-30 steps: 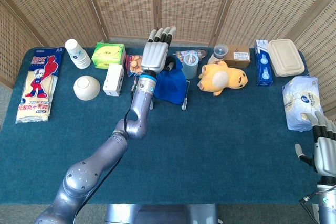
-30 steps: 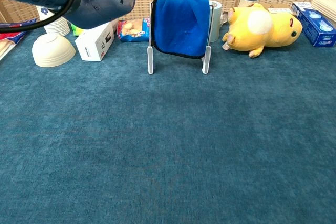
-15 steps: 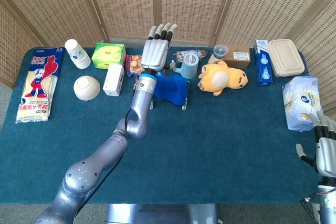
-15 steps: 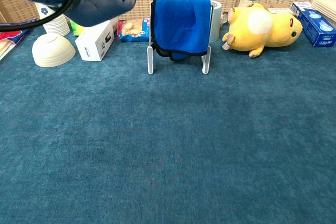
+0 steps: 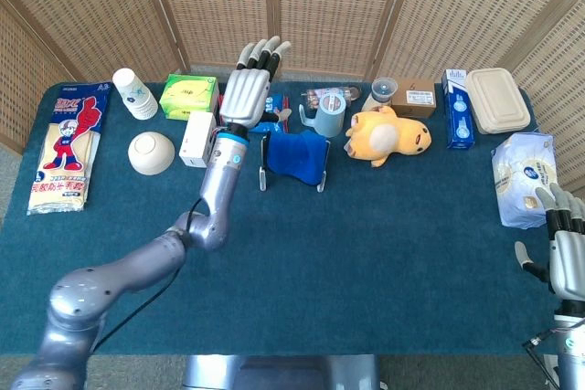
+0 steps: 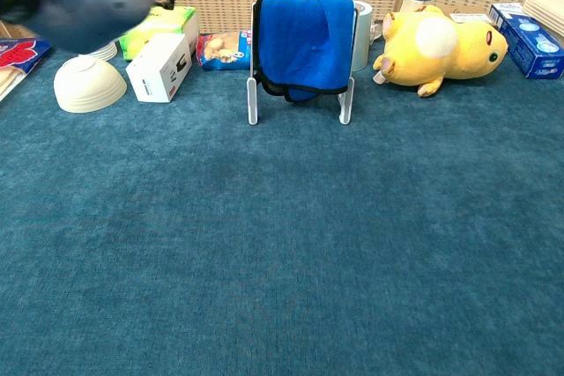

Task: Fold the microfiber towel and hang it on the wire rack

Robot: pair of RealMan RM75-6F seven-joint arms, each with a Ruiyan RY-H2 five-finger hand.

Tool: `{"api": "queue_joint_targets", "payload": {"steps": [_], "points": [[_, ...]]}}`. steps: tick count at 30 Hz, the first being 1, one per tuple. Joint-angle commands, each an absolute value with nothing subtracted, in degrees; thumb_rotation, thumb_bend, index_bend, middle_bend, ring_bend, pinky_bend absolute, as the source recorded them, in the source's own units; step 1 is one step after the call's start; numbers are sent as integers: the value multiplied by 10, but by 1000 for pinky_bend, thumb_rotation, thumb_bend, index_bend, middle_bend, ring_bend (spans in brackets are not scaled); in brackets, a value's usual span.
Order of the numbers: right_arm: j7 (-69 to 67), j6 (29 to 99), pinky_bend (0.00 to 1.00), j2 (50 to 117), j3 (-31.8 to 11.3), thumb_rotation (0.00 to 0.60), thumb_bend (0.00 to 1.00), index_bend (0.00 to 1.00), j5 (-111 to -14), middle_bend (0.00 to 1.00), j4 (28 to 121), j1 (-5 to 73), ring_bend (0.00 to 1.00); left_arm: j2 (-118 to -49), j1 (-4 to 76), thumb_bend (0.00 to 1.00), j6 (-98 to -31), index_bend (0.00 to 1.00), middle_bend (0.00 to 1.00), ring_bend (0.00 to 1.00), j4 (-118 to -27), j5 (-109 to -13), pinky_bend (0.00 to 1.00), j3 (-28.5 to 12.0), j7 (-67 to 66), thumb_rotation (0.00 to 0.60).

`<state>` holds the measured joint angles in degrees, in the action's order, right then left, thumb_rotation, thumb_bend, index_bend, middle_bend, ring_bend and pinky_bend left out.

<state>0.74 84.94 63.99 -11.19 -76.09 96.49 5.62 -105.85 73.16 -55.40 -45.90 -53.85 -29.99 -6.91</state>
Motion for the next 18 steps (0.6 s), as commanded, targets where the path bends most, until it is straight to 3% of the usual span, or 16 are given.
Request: {"api": "queue_joint_targets", "payload": {"steps": [1,8,14,18], "points": [[10,847,0,640,-113,600,306,40,-762,15,966,59,0,-963,636,201,-605,116,0,0,-630,-554,0,-264,-98,600],[23,837,0,638,-115,600,306,39,-766,14,973,70,0,-849,528,201,-662,120,4,0,-832,-565,0,-221,-119,600],[31,832,0,637,-115,600,308,37,-768,14,979,77,0,-785,454,201,-703,149,11,0,-921,-586,0,-189,-102,600],[44,829,0,638,-115,600,311,32,-772,11,987,84,0,-727,382,201,-734,158,13,0,-987,-615,0,-146,-67,600]]}}
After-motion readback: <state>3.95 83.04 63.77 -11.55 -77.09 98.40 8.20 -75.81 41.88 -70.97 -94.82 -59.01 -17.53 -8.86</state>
